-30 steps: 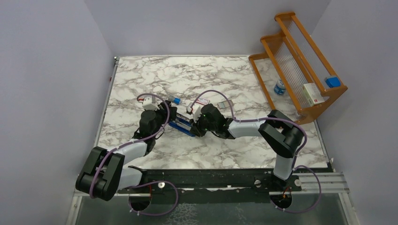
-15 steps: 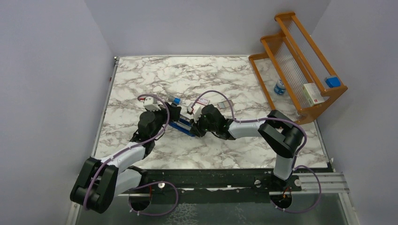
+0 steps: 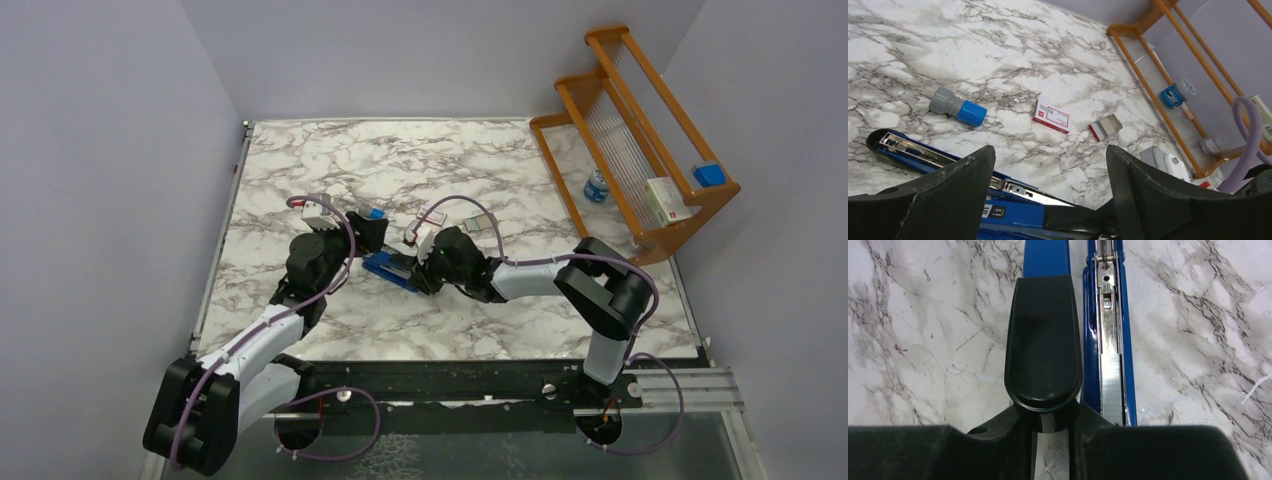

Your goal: Load the staples into the stapler

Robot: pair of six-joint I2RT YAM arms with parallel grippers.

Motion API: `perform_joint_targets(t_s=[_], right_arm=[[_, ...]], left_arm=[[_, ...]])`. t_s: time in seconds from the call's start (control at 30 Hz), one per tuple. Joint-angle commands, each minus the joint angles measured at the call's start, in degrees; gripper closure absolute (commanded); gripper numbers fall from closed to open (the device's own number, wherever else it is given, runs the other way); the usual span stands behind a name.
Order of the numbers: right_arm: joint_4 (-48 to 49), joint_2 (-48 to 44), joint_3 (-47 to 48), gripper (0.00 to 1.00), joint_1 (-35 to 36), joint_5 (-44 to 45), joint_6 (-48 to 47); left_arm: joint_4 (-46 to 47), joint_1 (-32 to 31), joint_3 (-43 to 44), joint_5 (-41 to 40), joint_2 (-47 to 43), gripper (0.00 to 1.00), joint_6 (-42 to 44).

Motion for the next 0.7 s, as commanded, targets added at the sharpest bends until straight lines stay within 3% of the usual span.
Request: perform_joint_targets(t_s=[0.0,0.1,0.33,0.67], right_arm=[[0.6,-2.7,-2.1,0.69,0.5,3.1,0.4],[0.9,-5.1,-3.4,0.6,0.5,3.8,0.1],[-0.4,-13.1,-7.4,0.52,0.5,6.0,0.1],[-6.4,-19.0,-8.2,0.48,-1.3,8.7,-0.8]], left_arm=[[-2.5,0.0,3.5,-0.4,-0.7,0.15,1.6],[-3.7,0.0,4.1,-1.1,0.1,0.15,1.8],[-5.2,0.0,3.6,-3.0,2.9,0.15,0.4],[-10.2,4.0,6.2,-3.5,10.6,0.15,-5.2]])
